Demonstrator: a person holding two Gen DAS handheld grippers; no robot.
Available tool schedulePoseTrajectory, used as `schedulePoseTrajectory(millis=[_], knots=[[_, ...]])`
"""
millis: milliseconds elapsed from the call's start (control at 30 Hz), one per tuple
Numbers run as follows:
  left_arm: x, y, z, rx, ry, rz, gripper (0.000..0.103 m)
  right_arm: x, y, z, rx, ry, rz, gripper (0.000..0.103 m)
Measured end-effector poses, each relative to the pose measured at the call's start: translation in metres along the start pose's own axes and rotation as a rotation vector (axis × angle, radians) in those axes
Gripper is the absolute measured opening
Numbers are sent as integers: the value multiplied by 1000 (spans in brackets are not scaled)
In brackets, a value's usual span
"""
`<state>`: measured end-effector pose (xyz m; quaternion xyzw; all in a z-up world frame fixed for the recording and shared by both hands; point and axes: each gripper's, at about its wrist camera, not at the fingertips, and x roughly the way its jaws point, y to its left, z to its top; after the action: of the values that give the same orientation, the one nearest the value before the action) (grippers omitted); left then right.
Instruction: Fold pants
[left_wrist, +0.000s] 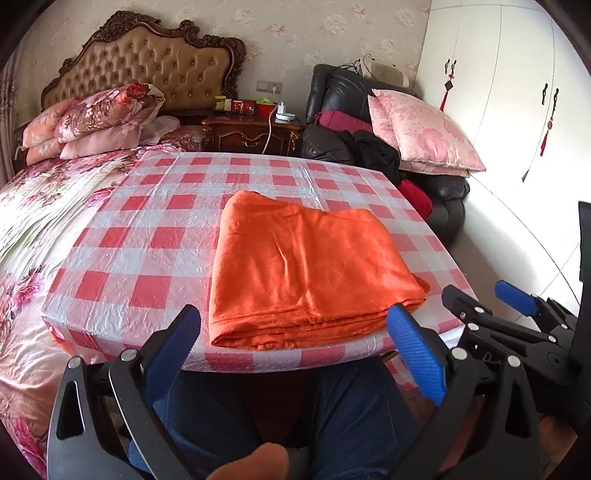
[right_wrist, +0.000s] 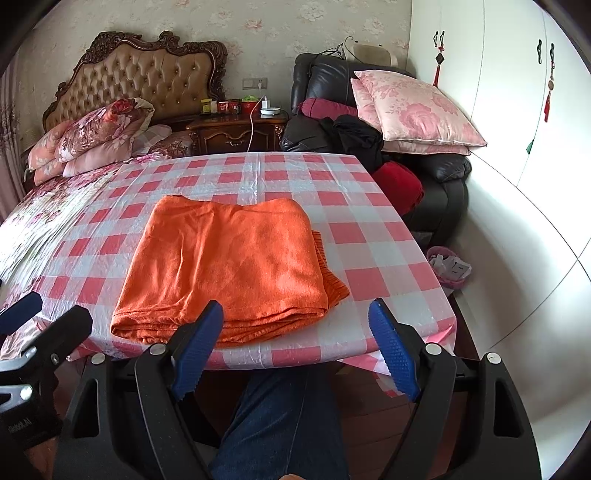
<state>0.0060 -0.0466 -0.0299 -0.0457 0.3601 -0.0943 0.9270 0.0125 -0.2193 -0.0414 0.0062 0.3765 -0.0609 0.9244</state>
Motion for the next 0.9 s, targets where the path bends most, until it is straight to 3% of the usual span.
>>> schedulePoseTrajectory(millis=[133,500,900], knots=[[-2,-2,0,14,-11,-5,101,1,0,0,-1,5,26,78],[-7,-12,1,51,-46,14,101,3,0,0,-13,9,-4,78],[-2,-4,1,25,-20,32,101,5,0,-2,-11,15,-4,78]])
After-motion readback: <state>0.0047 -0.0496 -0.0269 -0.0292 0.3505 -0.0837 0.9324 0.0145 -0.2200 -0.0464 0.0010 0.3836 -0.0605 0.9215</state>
